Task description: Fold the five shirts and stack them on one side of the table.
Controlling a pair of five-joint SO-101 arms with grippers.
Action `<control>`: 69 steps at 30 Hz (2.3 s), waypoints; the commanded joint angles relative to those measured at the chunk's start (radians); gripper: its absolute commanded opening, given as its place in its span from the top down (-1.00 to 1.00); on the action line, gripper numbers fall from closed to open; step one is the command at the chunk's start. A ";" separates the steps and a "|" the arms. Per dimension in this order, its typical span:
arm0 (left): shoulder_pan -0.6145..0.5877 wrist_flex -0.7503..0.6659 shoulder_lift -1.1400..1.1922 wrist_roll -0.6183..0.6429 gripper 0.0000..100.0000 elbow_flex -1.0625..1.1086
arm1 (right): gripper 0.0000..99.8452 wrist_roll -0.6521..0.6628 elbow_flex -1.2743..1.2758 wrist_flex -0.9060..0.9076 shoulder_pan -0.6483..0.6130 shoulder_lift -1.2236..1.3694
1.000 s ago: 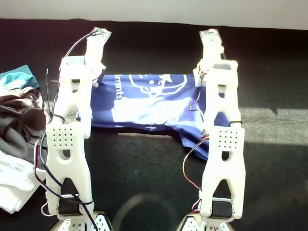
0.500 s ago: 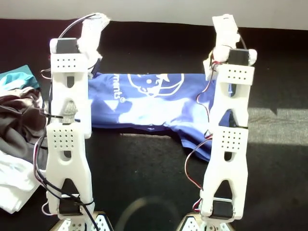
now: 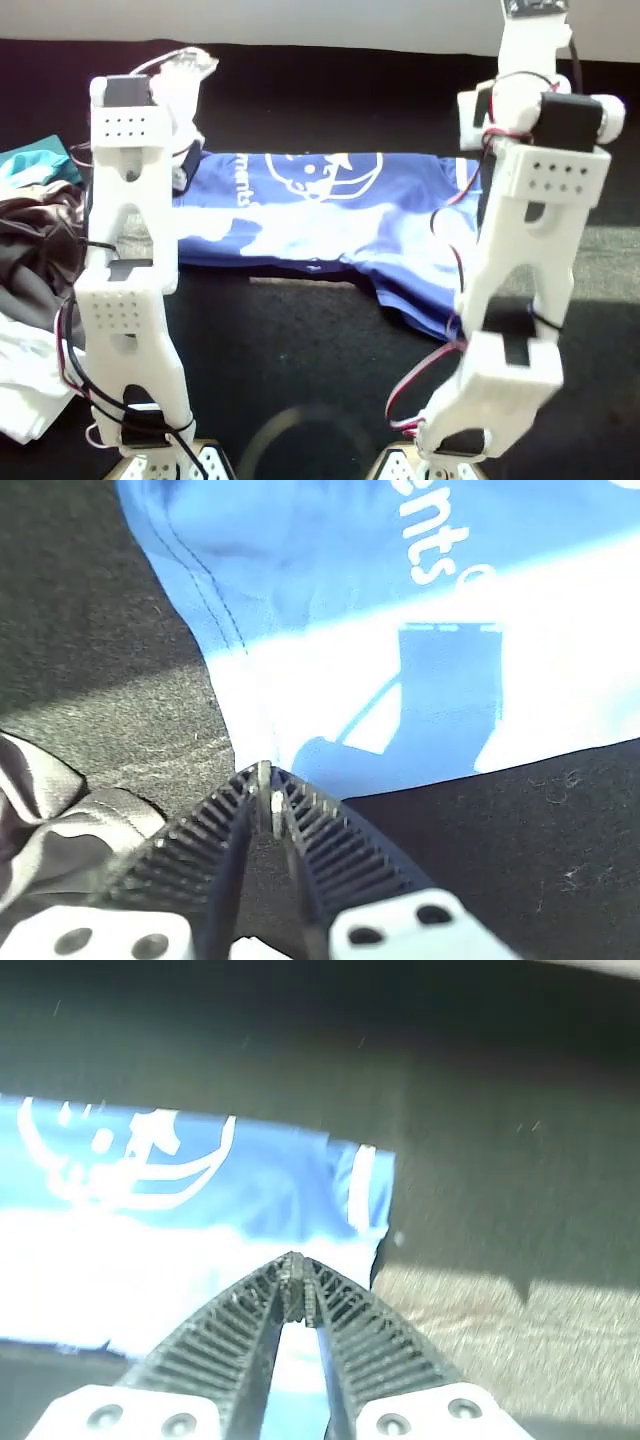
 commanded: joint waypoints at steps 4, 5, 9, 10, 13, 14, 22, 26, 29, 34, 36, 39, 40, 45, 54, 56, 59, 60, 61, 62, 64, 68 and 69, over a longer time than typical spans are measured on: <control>-0.077 -0.344 -0.104 0.002 0.98 0.415 | 0.97 0.043 0.776 -0.031 -0.124 -0.429; -0.091 -0.399 -0.107 0.002 0.98 0.464 | 0.97 0.069 0.885 -0.071 -0.137 -0.470; -0.147 -0.572 -0.108 0.008 0.98 0.588 | 0.97 0.178 1.283 -0.312 -0.148 -0.615; -0.151 -0.597 -0.104 0.008 0.98 0.602 | 0.97 0.207 1.371 -0.374 -0.148 -0.638; -0.151 -0.632 -0.099 0.008 0.98 0.644 | 0.96 0.265 1.584 -0.536 -0.148 -0.647; -0.148 -0.638 -0.099 0.008 0.98 0.653 | 0.93 0.269 1.630 -0.581 -0.148 -0.639; -0.133 -0.654 -0.097 0.008 0.98 0.667 | 0.78 0.270 1.701 -0.848 -0.140 -0.432; -0.133 -0.654 -0.097 0.008 0.98 0.667 | 0.78 0.267 1.632 -0.941 -0.099 -0.309; -0.133 -0.654 -0.097 0.008 0.98 0.667 | 0.78 0.267 1.526 -0.929 -0.058 -0.259; -0.133 -0.655 -0.097 0.008 0.98 0.667 | 0.78 0.269 1.371 -0.921 0.001 -0.170; -0.133 -0.655 -0.097 0.008 0.98 0.667 | 0.78 0.270 1.328 -0.918 0.013 -0.117; -0.133 -0.655 -0.097 0.008 0.98 0.667 | 0.78 0.269 1.279 -0.845 0.016 -0.077; -0.133 -0.655 -0.097 0.008 0.98 0.667 | 0.78 0.269 1.271 -0.822 0.015 -0.077; -0.133 -0.655 -0.096 0.008 0.98 0.667 | 0.78 0.270 1.257 -0.796 -0.012 -0.074; -0.133 -0.655 -0.096 0.008 0.98 0.667 | 0.97 0.269 1.239 -0.819 -0.028 -0.082; -0.133 -0.655 -0.096 0.008 0.98 0.667 | 0.99 0.267 1.214 -0.763 -0.021 -0.102; -0.133 -0.655 -0.096 0.008 0.98 0.667 | 0.99 0.267 1.185 -0.685 -0.013 -0.180; -0.133 -0.657 -0.096 0.008 0.98 0.667 | 0.99 0.267 1.184 -0.668 -0.012 -0.217; -0.133 -0.657 -0.096 0.008 0.98 0.667 | 0.99 0.270 1.188 -0.647 -0.012 -0.259; -0.133 -0.657 -0.096 0.008 0.98 0.667 | 0.99 0.272 1.190 -0.619 -0.012 -0.300; -0.133 -0.657 -0.096 0.008 0.98 0.667 | 0.99 0.273 1.190 -0.564 -0.013 -0.380; -0.133 -0.658 -0.096 0.008 0.98 0.667 | 0.99 0.273 1.191 -0.478 -0.013 -0.501; -0.133 -0.658 -0.096 0.008 0.98 0.667 | 0.99 0.273 1.193 -0.467 -0.015 -0.518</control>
